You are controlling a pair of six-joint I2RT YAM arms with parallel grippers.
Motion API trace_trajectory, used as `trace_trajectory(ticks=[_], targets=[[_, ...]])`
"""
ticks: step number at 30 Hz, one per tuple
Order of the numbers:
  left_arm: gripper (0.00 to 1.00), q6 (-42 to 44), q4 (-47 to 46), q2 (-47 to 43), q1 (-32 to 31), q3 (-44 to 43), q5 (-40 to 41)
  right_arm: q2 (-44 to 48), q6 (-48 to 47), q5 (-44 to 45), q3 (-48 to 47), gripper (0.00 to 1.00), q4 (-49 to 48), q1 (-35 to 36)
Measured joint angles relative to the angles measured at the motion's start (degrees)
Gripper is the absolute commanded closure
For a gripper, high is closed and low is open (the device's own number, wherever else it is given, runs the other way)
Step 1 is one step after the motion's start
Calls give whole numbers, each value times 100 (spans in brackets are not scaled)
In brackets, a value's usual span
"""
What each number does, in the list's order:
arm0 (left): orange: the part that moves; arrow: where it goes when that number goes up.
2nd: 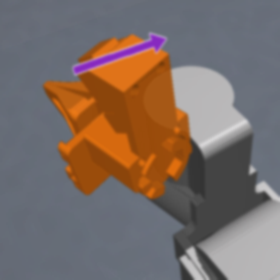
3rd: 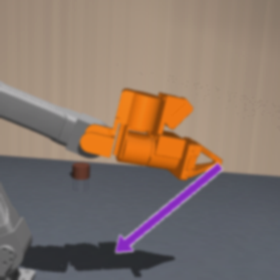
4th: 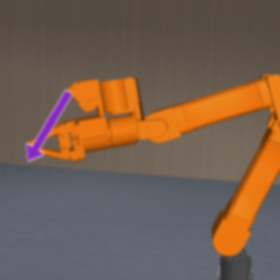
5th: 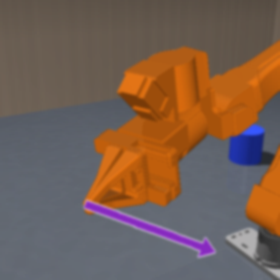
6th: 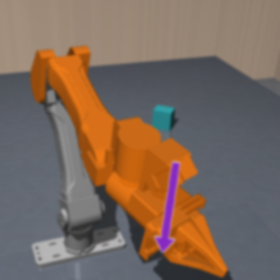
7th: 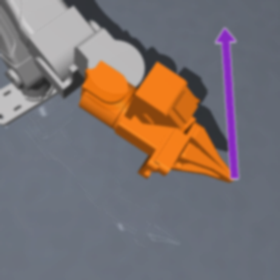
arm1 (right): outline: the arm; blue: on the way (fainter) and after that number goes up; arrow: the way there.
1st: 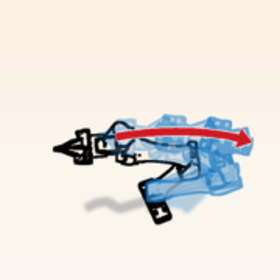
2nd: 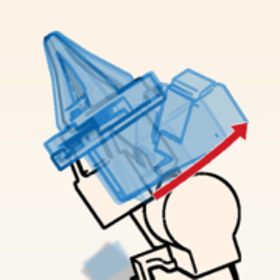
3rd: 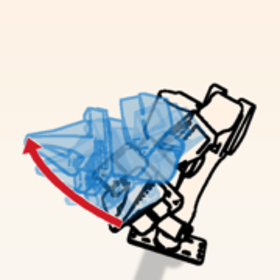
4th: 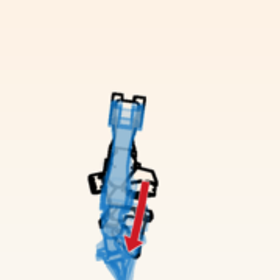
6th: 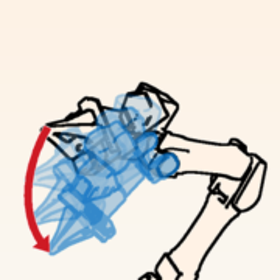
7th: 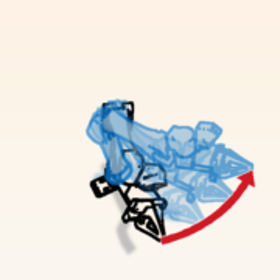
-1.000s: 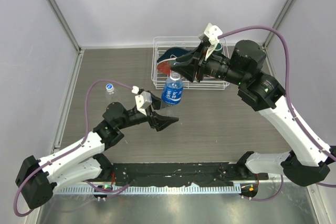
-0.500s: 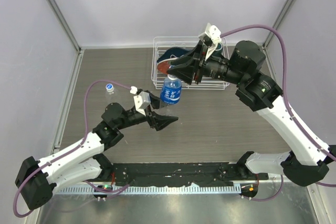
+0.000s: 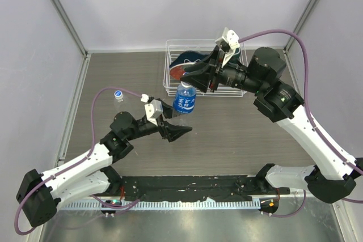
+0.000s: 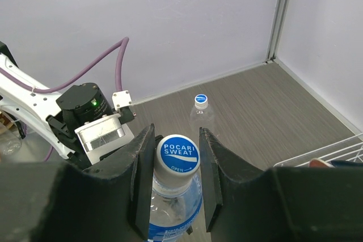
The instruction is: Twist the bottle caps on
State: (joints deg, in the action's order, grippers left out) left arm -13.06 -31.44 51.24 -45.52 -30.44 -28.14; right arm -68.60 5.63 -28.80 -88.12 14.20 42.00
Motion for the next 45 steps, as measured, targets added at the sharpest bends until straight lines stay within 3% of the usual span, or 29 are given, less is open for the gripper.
trace_trajectory(ticks=[12,34,38,40,45], targets=[[100,225,138,184,17,-44,374,-96,0,597,111,99,-24,90],[100,1078,841,608,26,-234,2076,-833,280,5287,-168,99,278,1692],[100,1071,911,614,26,-232,2170,-992,476,5790,-282,99,339,1834],[100,1067,905,614,28,-232,2216,-1086,516,5974,-385,93,367,1906],[100,1058,833,614,39,-188,2277,-1178,511,6118,-485,90,385,2006]])
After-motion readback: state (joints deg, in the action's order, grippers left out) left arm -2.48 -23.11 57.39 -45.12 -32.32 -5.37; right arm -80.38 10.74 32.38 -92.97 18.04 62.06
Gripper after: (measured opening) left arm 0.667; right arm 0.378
